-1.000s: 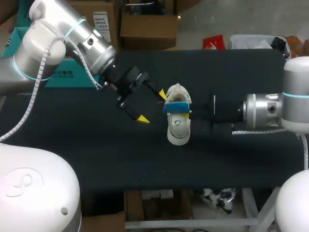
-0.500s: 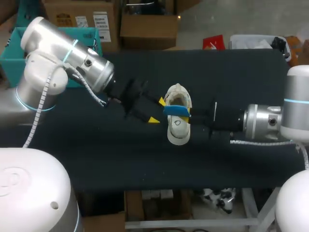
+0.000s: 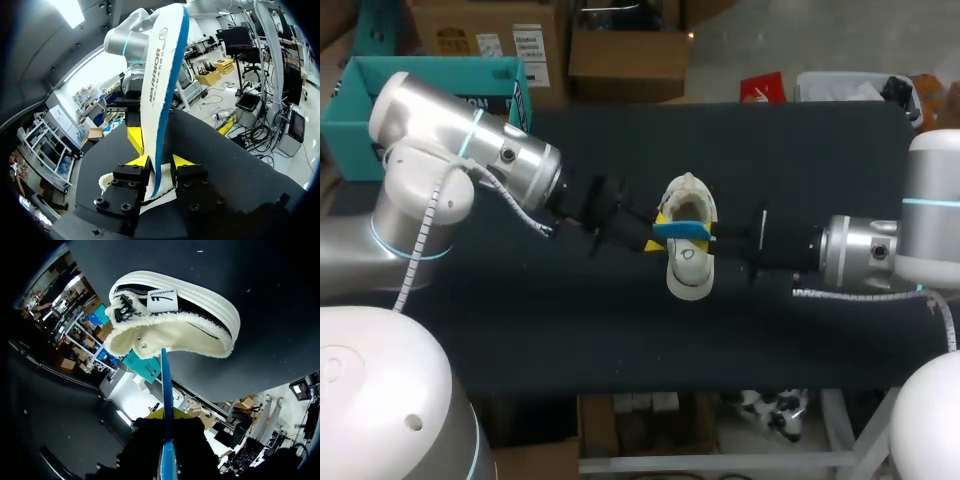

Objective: Open the shoe tongue, take the insole out of the shoe, put the insole back into the shoe, and pack the shoe into the shoebox

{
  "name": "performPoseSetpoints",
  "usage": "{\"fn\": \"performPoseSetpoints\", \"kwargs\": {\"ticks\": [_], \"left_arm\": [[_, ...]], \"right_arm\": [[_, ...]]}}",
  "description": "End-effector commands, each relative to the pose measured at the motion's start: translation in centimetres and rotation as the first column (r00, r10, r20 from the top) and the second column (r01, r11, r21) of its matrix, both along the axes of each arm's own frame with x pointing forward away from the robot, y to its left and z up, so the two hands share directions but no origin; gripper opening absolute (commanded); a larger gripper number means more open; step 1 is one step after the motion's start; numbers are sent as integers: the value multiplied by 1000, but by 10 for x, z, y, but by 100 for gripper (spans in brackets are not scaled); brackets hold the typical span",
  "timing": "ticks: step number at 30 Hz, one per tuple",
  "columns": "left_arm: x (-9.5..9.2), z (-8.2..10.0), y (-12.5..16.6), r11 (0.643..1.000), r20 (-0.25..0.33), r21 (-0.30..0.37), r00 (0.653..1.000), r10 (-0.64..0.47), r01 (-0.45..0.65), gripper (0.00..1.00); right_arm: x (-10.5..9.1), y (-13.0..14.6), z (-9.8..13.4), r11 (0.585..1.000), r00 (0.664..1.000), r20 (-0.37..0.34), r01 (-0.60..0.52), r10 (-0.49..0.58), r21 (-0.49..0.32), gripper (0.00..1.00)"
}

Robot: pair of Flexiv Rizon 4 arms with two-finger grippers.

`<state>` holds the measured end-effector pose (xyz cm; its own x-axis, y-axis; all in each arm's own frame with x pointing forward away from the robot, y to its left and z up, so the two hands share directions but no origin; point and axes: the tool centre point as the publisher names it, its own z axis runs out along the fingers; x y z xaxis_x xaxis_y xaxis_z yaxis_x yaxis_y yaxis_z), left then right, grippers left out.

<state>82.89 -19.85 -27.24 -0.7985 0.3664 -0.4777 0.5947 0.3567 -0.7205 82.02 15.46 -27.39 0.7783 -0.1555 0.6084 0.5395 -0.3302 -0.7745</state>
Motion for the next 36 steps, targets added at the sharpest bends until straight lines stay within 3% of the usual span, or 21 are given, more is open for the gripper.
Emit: {"fn": "performPoseSetpoints", "kwargs": {"ticks": [1, 6, 7, 8, 9, 10, 12, 13, 18, 20, 23, 26, 30, 33, 36], "left_arm": [[2, -5, -7, 1000, 9, 2, 1000, 7, -7, 0], [5, -7, -13, 999, 40, 28, 999, 15, -16, 0], [6, -8, -14, 999, 43, 28, 999, 16, -18, 0], [7, -8, -15, 999, 48, 31, 999, 16, -17, 0], [9, -9, -17, 999, 58, 34, 998, 16, -18, 0], [10, -10, -17, 999, 63, 35, 998, 18, -20, 0], [14, -13, -19, 999, 78, 47, 997, 21, -25, 0], [17, -15, -20, 999, 80, 51, 997, 14, -18, 0], [24, -23, -22, 997, 104, 80, 995, -12, 4, 0], [27, -26, -22, 996, 98, 89, 995, -35, 26, 0], [31, -28, -22, 993, 97, 104, 994, -59, 49, 0], [35, -28, -21, 990, 98, 116, 991, -95, 83, 0], [41, -28, -22, 984, 114, 143, 986, -124, 107, 0], [45, -27, -26, 977, 128, 165, 980, -155, 133, 0], [46, -23, -31, 970, 144, 184, 972, -188, 160, 0]], "right_arm": [[1, 1, -1, 1000, 1000, -2, 2, -2, 3, 0], [1, 0, -2, 1000, 1000, -8, 4, -4, 0, 0], [0, -1, -3, 1000, 1000, -9, 6, -6, -1, 4], [-1, -1, -3, 1000, 1000, -9, 7, -7, -2, 32], [-2, -2, -2, 1000, 1000, -8, 8, -8, -2, 45], [-3, -2, -2, 1000, 1000, -7, 8, -8, -4, 70], [-5, -3, -3, 1000, 1000, -11, 13, -13, -12, 99], [-6, -3, -3, 1000, 1000, -14, 17, -17, -17, 100], [-10, -7, -6, 999, 999, -42, 33, -35, -34, 100], [-11, -7, -7, 998, 997, -53, 46, -49, -46, 93], [-10, -8, -8, 997, 997, -58, 55, -58, -47, 54], [-8, -7, -11, 996, 996, -63, 67, -70, -54, 39], [-3, -7, -16, 995, 994, -78, 77, -82, -59, 9], [0, -7, -20, 995, 992, -93, 84, -89, -62, 8], [2, -6, -23, 994, 990, -104, 89, -95, -61, 16]]}}
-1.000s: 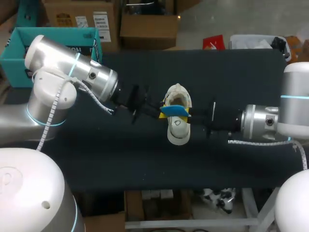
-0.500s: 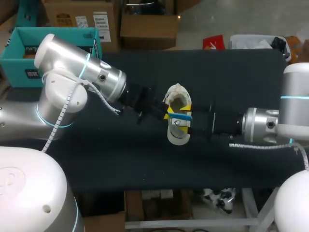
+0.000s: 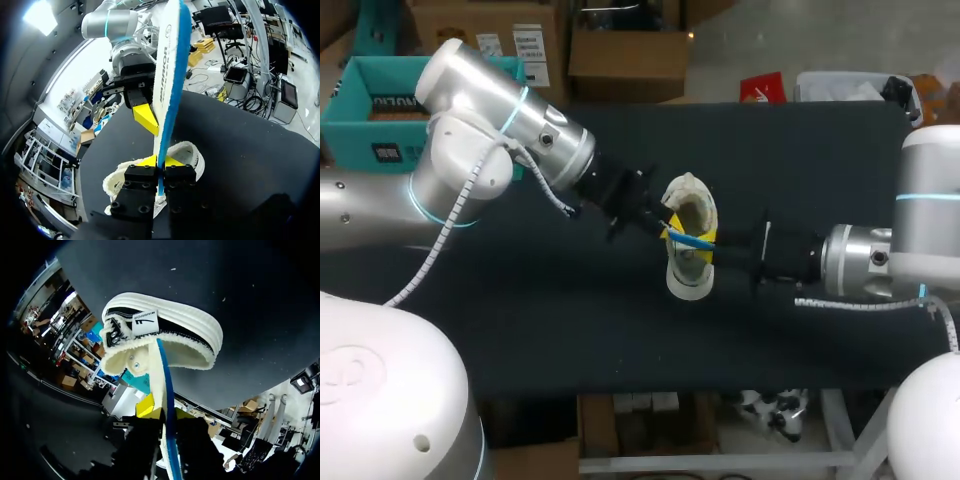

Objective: Open the shoe tongue, take the insole out of the shoe, put the insole back into the shoe, and pack the shoe into the shoebox

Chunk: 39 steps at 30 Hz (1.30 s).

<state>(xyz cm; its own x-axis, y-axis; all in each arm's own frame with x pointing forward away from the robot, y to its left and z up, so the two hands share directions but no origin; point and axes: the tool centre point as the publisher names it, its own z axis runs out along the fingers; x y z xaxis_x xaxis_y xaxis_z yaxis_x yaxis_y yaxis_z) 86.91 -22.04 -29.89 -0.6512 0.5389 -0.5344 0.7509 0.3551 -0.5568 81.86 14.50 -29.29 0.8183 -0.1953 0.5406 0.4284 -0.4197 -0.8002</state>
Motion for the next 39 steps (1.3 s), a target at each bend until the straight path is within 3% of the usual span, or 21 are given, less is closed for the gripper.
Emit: {"fn": "performPoseSetpoints", "kwargs": {"ticks": [1, 8, 13, 18, 21, 24, 25, 32, 39], "left_arm": [[6, 4, -10, 998, 1, 42, 999, -49, 49, 0], [6, 5, -15, 993, 10, 62, 995, -98, 98, 0], [9, -1, -7, 992, -5, 65, 994, -108, 108, 0], [10, -5, -2, 992, -13, 66, 994, -109, 109, 0], [9, -7, -1, 991, -14, 65, 993, -115, 115, 0], [9, -8, 0, 990, -13, 68, 993, -120, 121, 0], [9, -9, 0, 990, -13, 69, 993, -121, 122, 0], [7, -16, -1, 988, -5, 86, 992, -125, 125, 0], [20, -24, 0, 990, -5, 86, 994, -107, 107, 0]], "right_arm": [[3, 4, -4, 1000, 1000, -15, 6, -6, -1, 18], [4, 3, -6, 1000, 999, -29, 19, -19, -4, 22], [5, 3, -10, 1000, 999, -42, 28, -29, -10, 33], [5, 1, -11, 999, 998, -44, 43, -44, -29, 36], [9, 0, -12, 998, 998, -47, 49, -51, -51, 29], [13, -2, -13, 995, 997, -47, 58, -61, -76, 3], [14, -1, -13, 996, 997, -45, 55, -59, -76, 0], [24, 2, -20, 987, 999, -3, 31, -32, -155, 0], [32, 6, -29, 971, 998, 42, 49, -40, -235, 0]]}}
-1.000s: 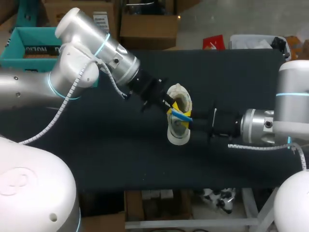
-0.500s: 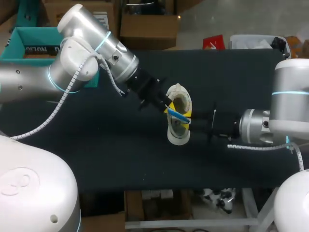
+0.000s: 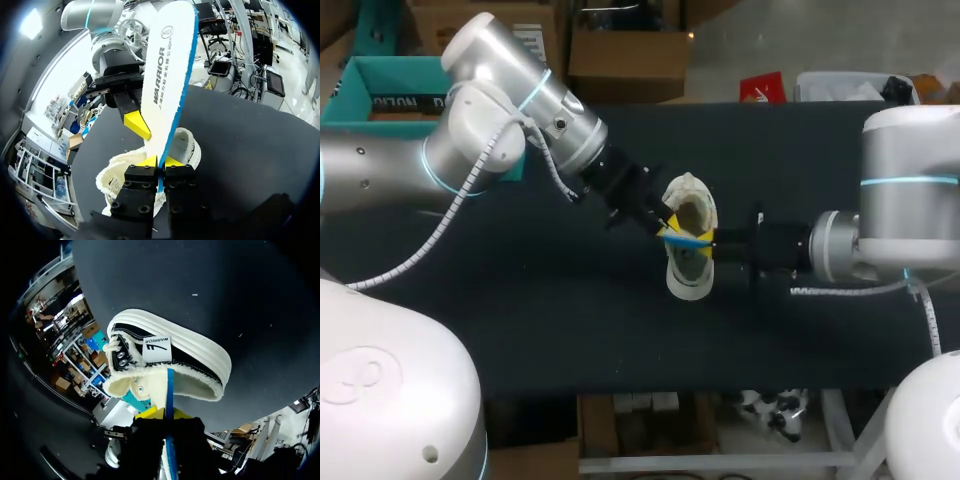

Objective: Open the shoe tongue, take the insole out of the shoe, put the insole back into the shoe, and pack the shoe into the shoebox

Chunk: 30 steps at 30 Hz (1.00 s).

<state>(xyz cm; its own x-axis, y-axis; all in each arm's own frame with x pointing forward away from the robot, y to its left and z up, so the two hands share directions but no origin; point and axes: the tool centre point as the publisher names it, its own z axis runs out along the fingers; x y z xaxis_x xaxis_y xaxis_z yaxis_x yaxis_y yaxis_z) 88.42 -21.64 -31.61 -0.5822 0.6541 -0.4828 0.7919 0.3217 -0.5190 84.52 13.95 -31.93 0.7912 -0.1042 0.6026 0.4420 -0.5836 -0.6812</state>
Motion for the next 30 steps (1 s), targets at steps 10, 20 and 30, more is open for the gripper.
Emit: {"fn": "performPoseSetpoints", "kwargs": {"ticks": [10, 20, 30], "left_arm": [[20, -20, -6, 1000, -20, -1, 1000, 1, -1, 0], [25, -23, -3, 1000, -35, 2, 999, 9, -9, 32], [-2, 1, 16, 997, 11, -74, 1000, -4, 5, 39]], "right_arm": [[23, 17, -22, 996, 1000, 28, 10, -8, -94, 0], [30, 10, -26, 994, 999, 46, 33, -28, -105, 0], [25, -1, -26, 992, 996, 59, 72, -66, -104, 0]]}}
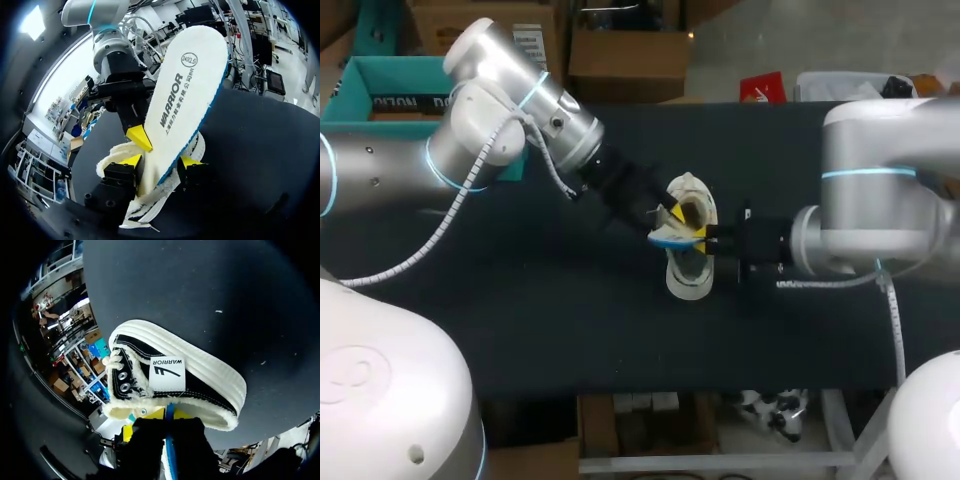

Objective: Open the shoe tongue, take the insole out of the shoe, put the insole back into the shoe, and pack the shoe into the shoebox

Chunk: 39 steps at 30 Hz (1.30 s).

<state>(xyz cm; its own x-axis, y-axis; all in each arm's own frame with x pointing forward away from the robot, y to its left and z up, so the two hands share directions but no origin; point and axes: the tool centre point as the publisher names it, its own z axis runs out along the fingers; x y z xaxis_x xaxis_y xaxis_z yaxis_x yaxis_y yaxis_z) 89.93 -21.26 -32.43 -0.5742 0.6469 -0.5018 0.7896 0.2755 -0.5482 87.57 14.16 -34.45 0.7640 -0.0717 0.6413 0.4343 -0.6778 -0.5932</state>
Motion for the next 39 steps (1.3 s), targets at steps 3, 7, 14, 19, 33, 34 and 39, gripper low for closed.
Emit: {"fn": "performPoseSetpoints", "kwargs": {"ticks": [3, 7, 14, 19, 33, 34, 39], "left_arm": [[-22, 12, 13, 999, 28, -45, 999, 16, -14, 32], [-26, 11, 7, 999, 25, -53, 1000, 7, -6, 20], [-29, 9, 1, 999, 38, -42, 999, 22, -20, 0], [-31, 9, 0, 999, 51, -37, 998, 38, -37, 0], [-28, 2, -8, 996, 56, -25, 995, 88, -87, 0], [-26, 1, -9, 996, 54, -23, 994, 92, -90, 0], [-14, -5, -13, 991, 56, -9, 989, 135, -134, 0]], "right_arm": [[-6, -5, -1, 1000, 1000, 22, 21, -21, 10, 0], [-6, -7, -3, 1000, 999, 23, 24, -24, 17, 0], [-9, -8, 1, 999, 999, 25, 22, -23, 31, 47], [-28, -2, 19, 999, 999, 22, 31, -31, -17, 86], [-26, 7, 22, 997, 1000, -10, 10, -10, -75, 0], [-24, 7, 20, 997, 1000, -10, 9, -10, -75, 0], [-12, 2, 10, 995, 1000, -12, 5, -7, -100, 0]]}}
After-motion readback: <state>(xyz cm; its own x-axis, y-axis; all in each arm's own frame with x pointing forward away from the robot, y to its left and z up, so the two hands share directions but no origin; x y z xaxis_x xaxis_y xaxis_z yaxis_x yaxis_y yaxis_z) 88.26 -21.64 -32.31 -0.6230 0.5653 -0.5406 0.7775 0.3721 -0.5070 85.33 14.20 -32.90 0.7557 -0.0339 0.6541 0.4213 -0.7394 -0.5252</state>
